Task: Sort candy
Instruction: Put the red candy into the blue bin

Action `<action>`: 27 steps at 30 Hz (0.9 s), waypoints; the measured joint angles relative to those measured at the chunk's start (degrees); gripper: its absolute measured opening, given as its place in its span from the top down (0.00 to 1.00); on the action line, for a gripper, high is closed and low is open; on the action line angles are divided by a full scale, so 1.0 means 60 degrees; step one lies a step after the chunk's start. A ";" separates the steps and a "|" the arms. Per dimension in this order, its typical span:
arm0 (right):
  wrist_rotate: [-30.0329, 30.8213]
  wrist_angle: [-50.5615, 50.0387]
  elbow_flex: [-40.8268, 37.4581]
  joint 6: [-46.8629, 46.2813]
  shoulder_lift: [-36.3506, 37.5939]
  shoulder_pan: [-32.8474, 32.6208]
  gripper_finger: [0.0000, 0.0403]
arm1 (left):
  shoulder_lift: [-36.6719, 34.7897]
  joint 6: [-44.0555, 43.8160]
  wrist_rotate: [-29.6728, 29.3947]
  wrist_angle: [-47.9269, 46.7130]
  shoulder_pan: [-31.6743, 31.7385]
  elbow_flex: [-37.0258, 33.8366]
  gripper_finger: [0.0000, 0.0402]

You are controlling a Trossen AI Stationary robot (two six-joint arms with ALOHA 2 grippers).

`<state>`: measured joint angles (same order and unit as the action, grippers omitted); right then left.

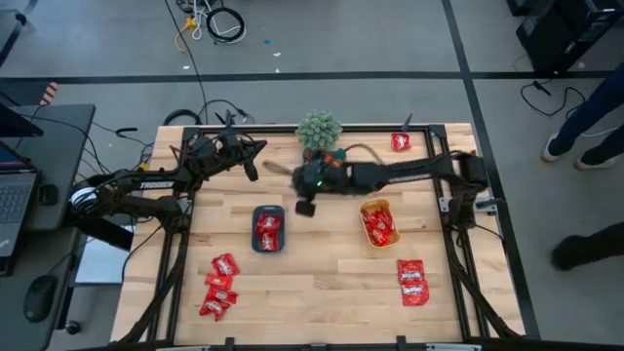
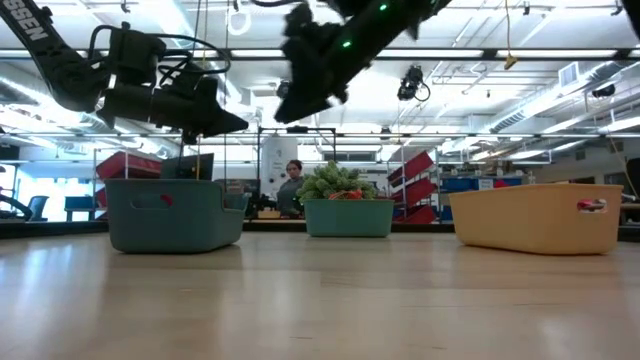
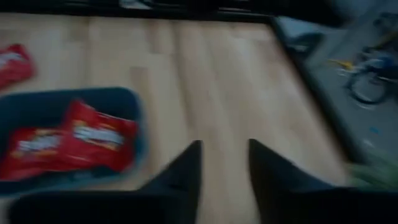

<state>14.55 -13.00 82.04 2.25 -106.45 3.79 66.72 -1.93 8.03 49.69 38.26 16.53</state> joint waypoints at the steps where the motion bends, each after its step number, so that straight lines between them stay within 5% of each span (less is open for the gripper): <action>1: 0.0136 -0.0148 -0.0115 0.0072 0.0253 0.0158 0.80 | 0.0000 0.0000 0.0004 -0.0048 0.0000 0.0000 0.97; 4: 0.0325 -0.0262 -0.0688 0.0361 0.1005 0.0700 0.96 | 0.0000 0.0006 0.0007 -0.0125 0.0000 0.0000 0.97; 14: 0.0363 0.0334 -0.4396 -0.1018 0.3393 0.3545 1.00 | -0.0004 0.0022 0.0007 -0.0210 0.0000 0.0000 0.97; 21: 0.0343 0.1790 -0.6470 -0.2159 0.3670 0.5532 0.95 | 0.0000 -0.0193 0.0004 -0.0193 0.0000 0.0000 0.97; 27: 0.0330 0.1757 -0.6998 -0.2893 0.3090 0.6663 0.79 | 0.0000 -0.0217 0.0004 -0.0200 0.0000 0.0000 0.97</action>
<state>16.53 -2.46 40.05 -15.11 -87.91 43.77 66.72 -3.24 8.06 48.49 38.26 16.53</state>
